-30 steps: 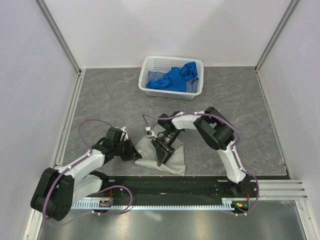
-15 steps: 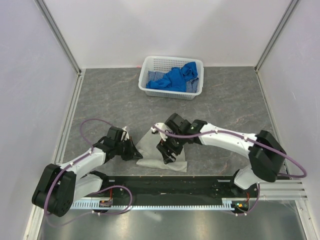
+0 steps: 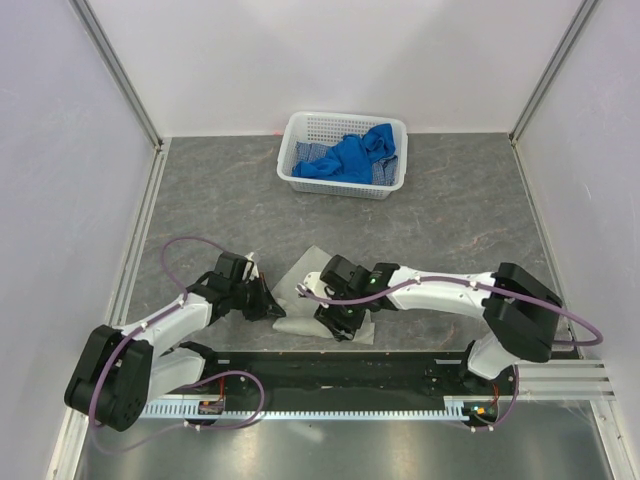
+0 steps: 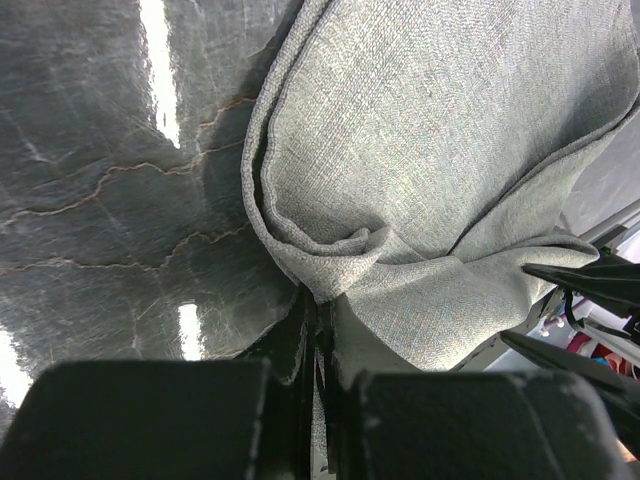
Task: Fold the napkin, place the utensils inside, and roll it up
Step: Roll the napkin with the utensil
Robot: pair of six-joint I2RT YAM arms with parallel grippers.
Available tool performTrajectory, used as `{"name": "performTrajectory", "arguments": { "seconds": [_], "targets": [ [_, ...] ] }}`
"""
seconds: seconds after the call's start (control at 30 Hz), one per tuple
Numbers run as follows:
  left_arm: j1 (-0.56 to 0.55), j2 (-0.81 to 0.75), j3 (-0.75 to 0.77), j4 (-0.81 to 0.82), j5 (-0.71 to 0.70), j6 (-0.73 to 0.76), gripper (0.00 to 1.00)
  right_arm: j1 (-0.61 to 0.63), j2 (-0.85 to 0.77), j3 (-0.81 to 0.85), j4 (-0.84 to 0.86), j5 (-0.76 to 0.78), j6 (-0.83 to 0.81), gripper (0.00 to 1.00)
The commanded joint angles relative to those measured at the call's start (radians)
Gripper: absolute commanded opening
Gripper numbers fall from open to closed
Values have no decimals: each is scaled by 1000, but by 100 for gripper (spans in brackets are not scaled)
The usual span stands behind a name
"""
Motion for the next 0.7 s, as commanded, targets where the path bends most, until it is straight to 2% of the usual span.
{"name": "performTrajectory", "arguments": {
  "seconds": [0.0,0.07,0.2,0.23,0.27,0.33,0.37,0.47,0.57,0.67],
  "targets": [
    [1,8,23,-24,-14,24,2,7,60,34,17,-22,-17,49],
    [2,5,31,-19,-8,31,2,7,93,58,-1,-19,-20,47],
    [2,0,60,-24,-8,58,2,2,143,106,-46,-33,-40,35],
    [2,-1,69,-30,-16,61,5,-7,155,117,-59,-58,-45,34],
    [2,0,80,-39,-28,64,19,-15,181,140,-91,-80,-52,33],
    [4,-12,117,-76,-69,78,35,-44,207,158,-122,-132,-81,30],
    [4,-20,129,-91,-88,81,51,-55,231,175,-150,-185,-92,29],
    [4,-58,158,-144,-163,84,67,-111,285,210,-208,-299,-129,27],
    [5,-95,163,-185,-226,81,73,-164,340,247,-257,-394,-164,27],
    [7,-116,158,-205,-252,75,74,-214,396,275,-280,-505,-184,26]
  ]
}}
